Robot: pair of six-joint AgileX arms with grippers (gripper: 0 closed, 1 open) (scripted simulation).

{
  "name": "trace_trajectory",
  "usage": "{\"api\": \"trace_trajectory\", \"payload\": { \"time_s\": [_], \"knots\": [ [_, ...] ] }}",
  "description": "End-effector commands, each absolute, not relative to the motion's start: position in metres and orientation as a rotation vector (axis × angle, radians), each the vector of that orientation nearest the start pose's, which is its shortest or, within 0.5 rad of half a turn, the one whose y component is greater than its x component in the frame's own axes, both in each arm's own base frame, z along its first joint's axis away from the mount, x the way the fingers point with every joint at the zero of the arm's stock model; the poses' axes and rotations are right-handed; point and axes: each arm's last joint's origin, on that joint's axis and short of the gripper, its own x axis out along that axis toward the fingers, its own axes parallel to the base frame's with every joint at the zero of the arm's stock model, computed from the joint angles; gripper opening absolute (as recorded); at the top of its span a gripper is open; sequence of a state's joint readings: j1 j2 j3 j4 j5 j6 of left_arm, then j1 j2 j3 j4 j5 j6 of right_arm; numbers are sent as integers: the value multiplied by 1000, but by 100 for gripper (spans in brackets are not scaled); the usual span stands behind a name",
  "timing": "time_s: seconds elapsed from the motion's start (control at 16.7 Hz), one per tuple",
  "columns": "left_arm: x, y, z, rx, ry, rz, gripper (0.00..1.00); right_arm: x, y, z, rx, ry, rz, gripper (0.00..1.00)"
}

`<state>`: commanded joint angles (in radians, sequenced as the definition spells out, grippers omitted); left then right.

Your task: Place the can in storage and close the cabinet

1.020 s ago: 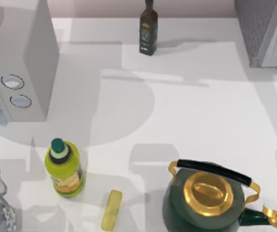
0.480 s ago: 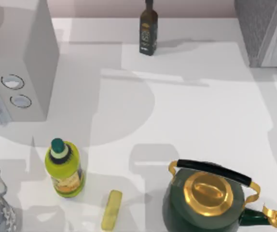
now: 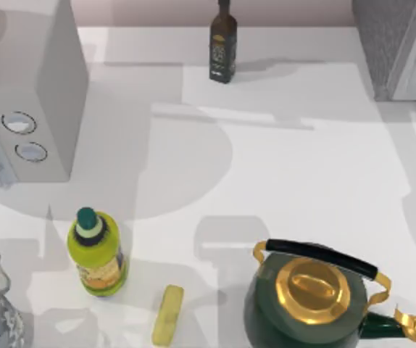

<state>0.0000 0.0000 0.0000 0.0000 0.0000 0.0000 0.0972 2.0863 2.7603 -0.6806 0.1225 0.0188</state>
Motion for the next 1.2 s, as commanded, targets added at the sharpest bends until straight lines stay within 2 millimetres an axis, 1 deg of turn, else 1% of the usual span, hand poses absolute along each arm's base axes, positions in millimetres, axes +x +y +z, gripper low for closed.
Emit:
{"api": "trace_trajectory", "payload": {
  "time_s": [0.48, 0.54, 1.08, 1.2],
  "knots": [
    [106, -1, 160, 0, 0, 0, 100, 406, 45, 529, 4, 5, -2, 98],
    [106, -1, 160, 0, 0, 0, 100, 406, 45, 529, 4, 5, -2, 100],
    [106, -1, 160, 0, 0, 0, 100, 406, 46, 529, 4, 5, 0, 100],
    [106, -1, 160, 0, 0, 0, 100, 400, 44, 534, 5, -6, -1, 100]
  ]
}}
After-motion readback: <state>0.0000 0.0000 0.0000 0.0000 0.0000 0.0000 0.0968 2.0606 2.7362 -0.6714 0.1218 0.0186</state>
